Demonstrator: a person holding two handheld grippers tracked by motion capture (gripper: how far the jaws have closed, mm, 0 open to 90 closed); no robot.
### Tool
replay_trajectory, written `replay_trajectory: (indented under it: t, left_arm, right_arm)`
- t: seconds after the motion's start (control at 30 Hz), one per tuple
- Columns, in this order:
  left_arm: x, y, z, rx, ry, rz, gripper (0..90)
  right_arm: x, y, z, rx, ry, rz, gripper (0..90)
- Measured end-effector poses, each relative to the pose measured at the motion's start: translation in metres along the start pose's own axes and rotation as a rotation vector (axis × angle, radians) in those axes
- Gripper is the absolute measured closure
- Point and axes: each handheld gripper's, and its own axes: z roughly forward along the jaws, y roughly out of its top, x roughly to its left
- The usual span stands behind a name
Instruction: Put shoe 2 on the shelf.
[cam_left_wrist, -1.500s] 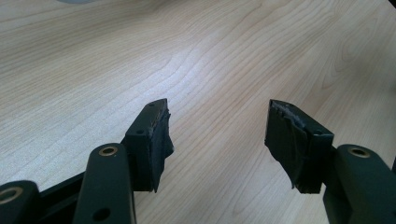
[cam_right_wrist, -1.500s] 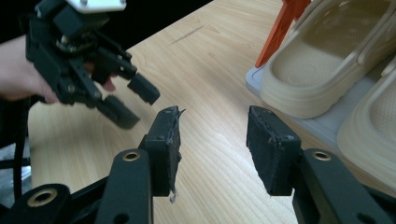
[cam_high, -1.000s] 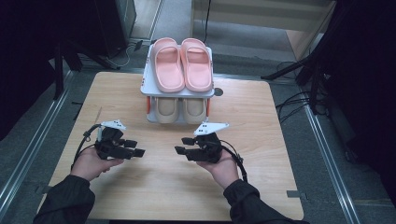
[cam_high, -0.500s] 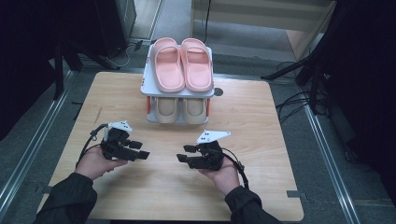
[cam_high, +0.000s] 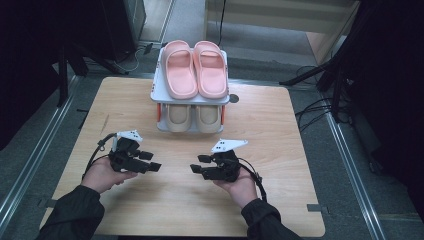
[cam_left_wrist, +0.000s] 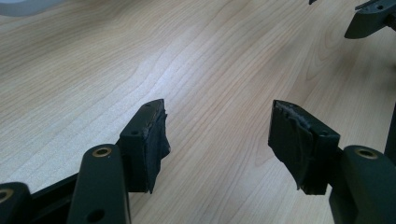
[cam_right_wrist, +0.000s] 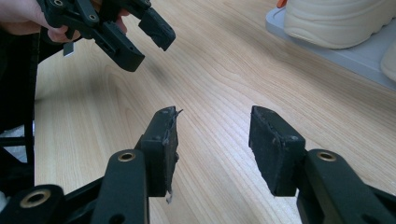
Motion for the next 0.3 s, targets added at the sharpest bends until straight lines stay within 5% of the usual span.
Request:
replay_trajectory:
  t: [0.3]
  left_arm:
    - [-0.0020,-0.0008,0.0029,-0.007,0.005,-0.005,32.1]
  right_arm:
    - [-0.0023,0.0009,-0.0016,-0.004,0.001,0.009,52.4]
